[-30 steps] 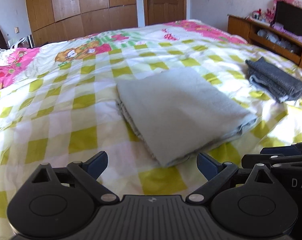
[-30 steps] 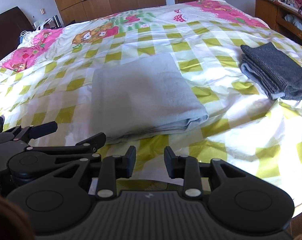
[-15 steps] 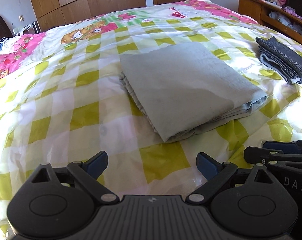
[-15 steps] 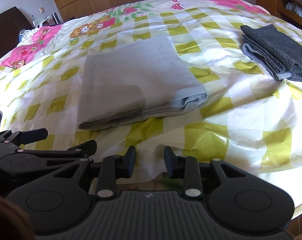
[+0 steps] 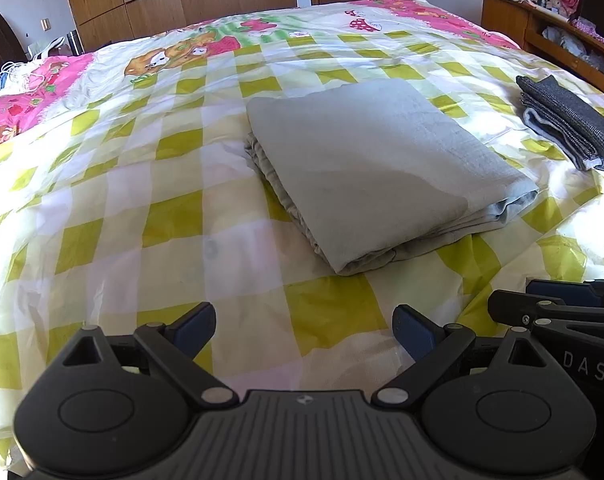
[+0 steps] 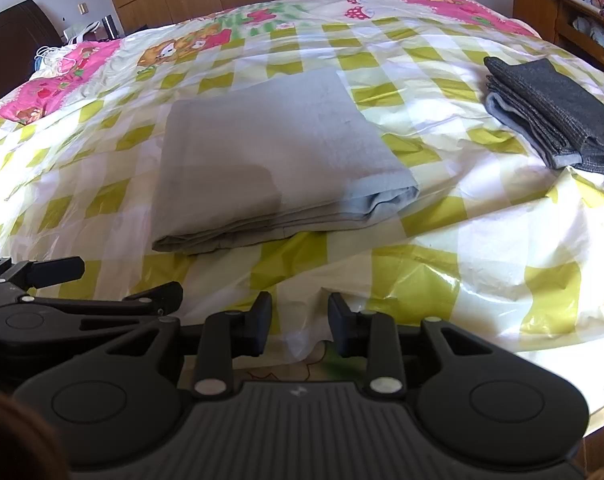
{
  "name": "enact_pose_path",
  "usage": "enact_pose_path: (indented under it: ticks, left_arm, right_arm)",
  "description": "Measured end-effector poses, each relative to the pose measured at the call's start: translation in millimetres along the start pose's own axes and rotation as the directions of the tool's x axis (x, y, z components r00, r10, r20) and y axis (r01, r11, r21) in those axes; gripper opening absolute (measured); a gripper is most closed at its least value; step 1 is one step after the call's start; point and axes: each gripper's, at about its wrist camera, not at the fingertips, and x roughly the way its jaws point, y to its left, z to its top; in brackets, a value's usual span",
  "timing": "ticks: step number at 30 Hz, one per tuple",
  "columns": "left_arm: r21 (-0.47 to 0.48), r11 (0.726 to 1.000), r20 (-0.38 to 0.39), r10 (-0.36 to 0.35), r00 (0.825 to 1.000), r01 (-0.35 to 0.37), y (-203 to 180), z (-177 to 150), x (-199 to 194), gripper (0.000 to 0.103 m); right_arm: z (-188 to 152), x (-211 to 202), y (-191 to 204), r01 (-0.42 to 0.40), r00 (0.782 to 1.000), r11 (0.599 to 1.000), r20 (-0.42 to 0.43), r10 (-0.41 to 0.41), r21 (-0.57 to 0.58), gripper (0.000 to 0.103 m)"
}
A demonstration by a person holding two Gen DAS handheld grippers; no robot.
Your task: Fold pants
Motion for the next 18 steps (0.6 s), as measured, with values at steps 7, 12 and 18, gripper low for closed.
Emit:
enact_pose_path:
  ticks: [7, 12, 18]
  left_arm:
    - [-0.005, 1.000, 0.002, -0.006, 1.000, 0.006, 1.9, -1.0, -1.0, 0.103]
    - [-0.016, 1.000, 0.006, -0.014, 1.000, 0.015, 4.2, -1.4, -2.9, 0.103]
    - [-0.017, 1.000, 0.003, -0.023, 1.000, 0.023, 3.6, -1.6, -3.0, 0.103]
  right_arm:
    - [-0.3, 0.2, 0.3, 0.001, 1.000, 1.000, 0.000, -0.001, -0.002, 0.032]
    - [-1.0, 0.0, -0.2, 0.002, 1.000, 1.000, -0.002, -0.002, -0.004, 0.032]
    - [-2.1, 0.1, -1.8, 0.003, 1.000, 1.000, -0.003, -0.003, 0.003, 0.032]
